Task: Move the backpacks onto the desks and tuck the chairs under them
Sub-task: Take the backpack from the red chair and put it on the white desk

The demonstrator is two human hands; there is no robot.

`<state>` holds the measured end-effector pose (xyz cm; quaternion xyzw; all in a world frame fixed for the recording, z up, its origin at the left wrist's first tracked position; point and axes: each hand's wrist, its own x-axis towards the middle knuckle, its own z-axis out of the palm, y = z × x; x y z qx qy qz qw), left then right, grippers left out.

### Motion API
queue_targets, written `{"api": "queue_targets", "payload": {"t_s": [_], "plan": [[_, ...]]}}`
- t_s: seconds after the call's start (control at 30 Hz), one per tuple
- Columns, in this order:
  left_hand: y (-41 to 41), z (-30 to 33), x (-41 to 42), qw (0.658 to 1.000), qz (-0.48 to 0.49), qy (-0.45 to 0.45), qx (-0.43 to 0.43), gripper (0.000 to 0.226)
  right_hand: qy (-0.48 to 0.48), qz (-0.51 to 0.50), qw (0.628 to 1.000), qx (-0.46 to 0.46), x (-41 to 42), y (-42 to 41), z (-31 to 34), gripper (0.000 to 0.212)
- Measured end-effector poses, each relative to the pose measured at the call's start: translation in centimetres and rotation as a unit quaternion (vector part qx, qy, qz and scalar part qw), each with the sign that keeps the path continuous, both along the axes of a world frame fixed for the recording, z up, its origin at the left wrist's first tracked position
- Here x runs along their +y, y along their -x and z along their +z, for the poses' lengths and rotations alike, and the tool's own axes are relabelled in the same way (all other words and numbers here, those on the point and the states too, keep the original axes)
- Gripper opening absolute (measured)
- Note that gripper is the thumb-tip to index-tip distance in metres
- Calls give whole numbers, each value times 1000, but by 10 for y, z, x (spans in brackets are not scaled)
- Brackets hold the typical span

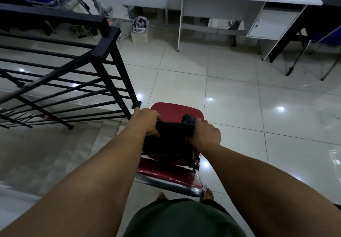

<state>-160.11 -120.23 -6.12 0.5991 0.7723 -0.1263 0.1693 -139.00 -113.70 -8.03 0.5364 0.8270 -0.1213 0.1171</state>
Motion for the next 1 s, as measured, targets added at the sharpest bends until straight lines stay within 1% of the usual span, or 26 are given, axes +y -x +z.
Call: {"api": "queue_targets", "payload": {"t_s": [0.07, 0.1, 0.13, 0.2, 0.27, 0.33, 0.4, 0.53, 0.63, 0.7, 0.77, 0.9, 1.0], "plan": [[-5, -1, 2, 1000, -8, -20, 16, 40, 19, -15, 1000, 19, 1, -1, -1, 63], [-8, -3, 3, 1000, -14, -23, 11, 40, 30, -19, 999, 23, 1, -3, -2, 63], [-11, -6, 2, 1000, -16, -19, -14, 37, 39, -18, 999, 23, 1, -4, -3, 62], [-15, -12, -2, 992, 16, -15, -127, 25, 51, -12, 998, 21, 2, -8, -4, 55], [-23, -15, -4, 974, 60, -20, -217, 30, 50, -24, 998, 27, 4, -15, -4, 48], [-33, -14, 0, 967, 79, -60, -237, 28, 39, -48, 997, 38, 7, -23, -3, 42], [-47, -12, 8, 963, 88, -104, -231, 25, 33, -80, 995, 53, 11, -29, 0, 40], [-76, -7, 25, 960, 103, -148, -214, 21, 78, -147, 981, 97, 22, -33, 6, 45], [-99, -1, 38, 956, 125, -178, -196, 15, 97, -176, 968, 150, 29, -38, 10, 59], [-111, 4, 49, 950, 153, -191, -192, 12, 107, -170, 965, 170, 34, -42, 12, 81], [-124, 10, 61, 944, 181, -188, -199, 10, 129, -149, 964, 176, 41, -49, 15, 100], [-150, 24, 86, 934, 215, -198, -203, 16, 163, -81, 971, 156, 58, -71, 23, 115], [-170, 33, 110, 922, 254, -223, -187, 17, 189, -29, 965, 177, 68, -89, 28, 131]]}}
